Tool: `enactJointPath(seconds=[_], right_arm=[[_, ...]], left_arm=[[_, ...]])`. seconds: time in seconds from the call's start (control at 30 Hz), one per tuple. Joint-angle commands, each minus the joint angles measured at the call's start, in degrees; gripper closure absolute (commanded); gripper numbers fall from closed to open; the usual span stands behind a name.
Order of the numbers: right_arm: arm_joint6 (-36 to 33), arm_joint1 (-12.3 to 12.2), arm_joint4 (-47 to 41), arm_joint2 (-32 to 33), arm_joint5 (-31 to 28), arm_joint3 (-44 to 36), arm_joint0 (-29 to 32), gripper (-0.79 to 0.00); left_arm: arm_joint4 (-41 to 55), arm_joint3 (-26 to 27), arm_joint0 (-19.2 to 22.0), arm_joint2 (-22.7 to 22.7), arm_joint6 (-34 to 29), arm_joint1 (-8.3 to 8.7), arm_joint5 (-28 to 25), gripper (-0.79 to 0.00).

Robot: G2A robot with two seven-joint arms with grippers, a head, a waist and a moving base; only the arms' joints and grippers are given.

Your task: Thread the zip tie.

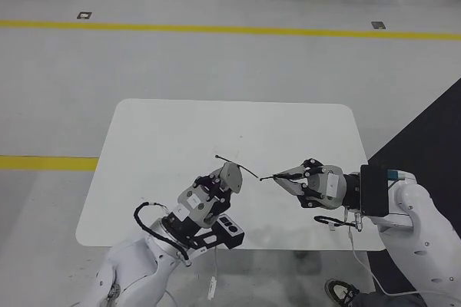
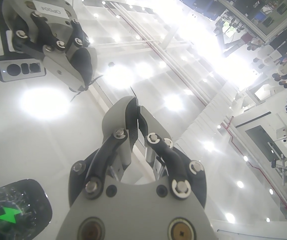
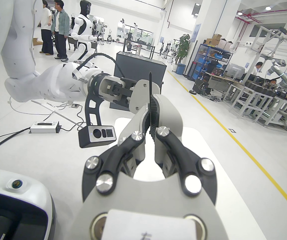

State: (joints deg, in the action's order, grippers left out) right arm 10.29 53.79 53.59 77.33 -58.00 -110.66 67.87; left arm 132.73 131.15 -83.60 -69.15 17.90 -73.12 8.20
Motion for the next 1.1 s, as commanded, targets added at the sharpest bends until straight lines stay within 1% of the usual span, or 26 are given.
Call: enactJointPath(seconds=[0.0,0.07,0.13,0.23,0.53,0.57,0.63,0.7,0.73,0.8,0.87,1.07], right_arm=[[0.0,0.0,0.0,0.0,0.0,0.0,0.0,0.0],[0.0,0.0,0.0,0.0,0.0,0.0,0.0,0.0],[0.0,0.0,0.0,0.0,0.0,0.0,0.0,0.0],[0.0,0.0,0.0,0.0,0.0,0.0,0.0,0.0],[0.0,0.0,0.0,0.0,0.0,0.0,0.0,0.0],[0.0,0.0,0.0,0.0,0.0,0.0,0.0,0.0],[0.0,0.0,0.0,0.0,0.0,0.0,0.0,0.0],[0.0,0.0,-0.1,0.1,0.9,-0.4,0.2,0.0],[0.1,0.1,0.2,0.4,1.2,-0.8,0.3,0.0],[0.4,0.1,1.6,1.0,0.9,-1.3,0.3,0.0],[1.8,0.2,3.0,1.4,0.4,-1.3,0.4,0.0],[4.1,0.4,6.6,0.5,0.0,-0.9,0.5,0.0]], left_arm=[[-0.4,-0.3,0.1,-0.8,0.4,0.03,-0.6,0.0],[-2.6,0.0,0.3,-1.7,1.4,0.13,-1.4,0.0],[-7.0,0.1,0.5,-2.2,3.3,0.28,-2.5,0.0],[-11.0,-0.1,0.7,-1.8,6.5,0.35,-4.0,0.0],[-10.4,-0.5,0.3,-1.6,6.7,0.32,-4.4,0.0],[-8.7,-0.7,-0.3,-1.6,7.8,0.24,-5.9,0.0],[-6.2,0.7,-0.7,-2.2,9.6,0.09,-9.1,0.0],[-3.8,2.2,-1.5,-2.4,13.4,-0.11,-14.7,0.0],[-1.8,3.5,-1.5,-2.3,15.2,-0.24,-16.8,0.0],[1.6,3.5,-0.7,-2.8,16.7,-0.54,-21.2,0.0],[3.4,3.5,0.8,-2.6,18.9,-0.73,-23.2,0.0],[6.6,3.5,3.3,-0.7,19.0,-1.38,-27.0,0.0]])
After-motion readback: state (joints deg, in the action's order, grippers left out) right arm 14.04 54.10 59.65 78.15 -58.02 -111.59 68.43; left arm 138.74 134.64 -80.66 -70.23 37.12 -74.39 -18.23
